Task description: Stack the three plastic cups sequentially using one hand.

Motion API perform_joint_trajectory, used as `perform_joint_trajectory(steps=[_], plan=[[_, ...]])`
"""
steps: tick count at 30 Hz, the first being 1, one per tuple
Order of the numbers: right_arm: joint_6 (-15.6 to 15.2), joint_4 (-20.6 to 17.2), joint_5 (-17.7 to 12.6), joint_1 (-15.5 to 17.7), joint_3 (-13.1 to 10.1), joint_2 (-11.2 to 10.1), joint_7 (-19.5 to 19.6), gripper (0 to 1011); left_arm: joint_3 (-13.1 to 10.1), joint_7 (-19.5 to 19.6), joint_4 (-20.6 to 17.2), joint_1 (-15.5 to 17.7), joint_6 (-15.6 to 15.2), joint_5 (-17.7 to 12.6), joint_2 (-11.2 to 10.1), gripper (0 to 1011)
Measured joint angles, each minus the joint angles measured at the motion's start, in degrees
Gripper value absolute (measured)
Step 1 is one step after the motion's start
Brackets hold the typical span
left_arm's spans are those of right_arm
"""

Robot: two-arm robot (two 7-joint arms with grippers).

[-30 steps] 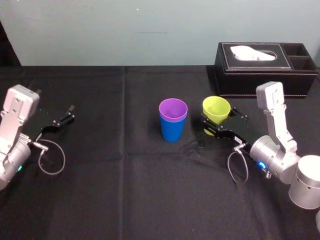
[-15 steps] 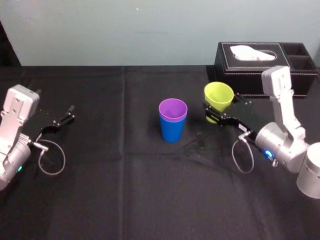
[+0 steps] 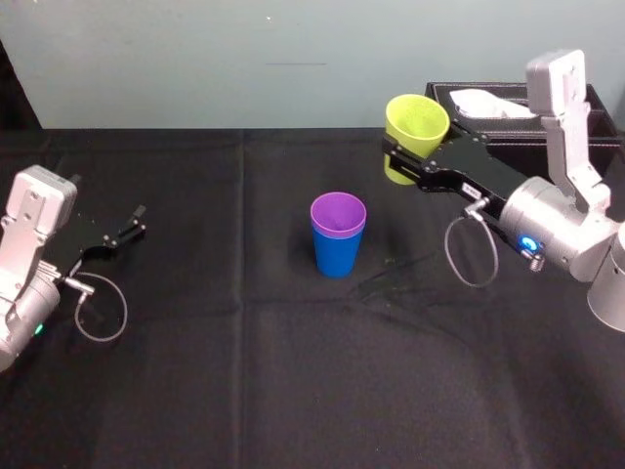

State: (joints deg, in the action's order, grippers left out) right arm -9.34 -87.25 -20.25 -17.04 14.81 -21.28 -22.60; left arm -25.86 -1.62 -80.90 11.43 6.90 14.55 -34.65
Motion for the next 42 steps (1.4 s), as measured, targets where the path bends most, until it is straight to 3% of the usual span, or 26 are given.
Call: perform_joint_trajectory(steps=[14,42], plan=[[-2.7,-0.4,-2.5,-3.6,5.1,0.8,-2.2,739,0.0,0.0,0.0,0.0,0.0,0.0,0.0,1012],[-2.0,0.3,-6.6,-2.4,8.7,-1.0,-1.7,739,0.0,0.0,0.0,0.0,0.0,0.0,0.0,1011]])
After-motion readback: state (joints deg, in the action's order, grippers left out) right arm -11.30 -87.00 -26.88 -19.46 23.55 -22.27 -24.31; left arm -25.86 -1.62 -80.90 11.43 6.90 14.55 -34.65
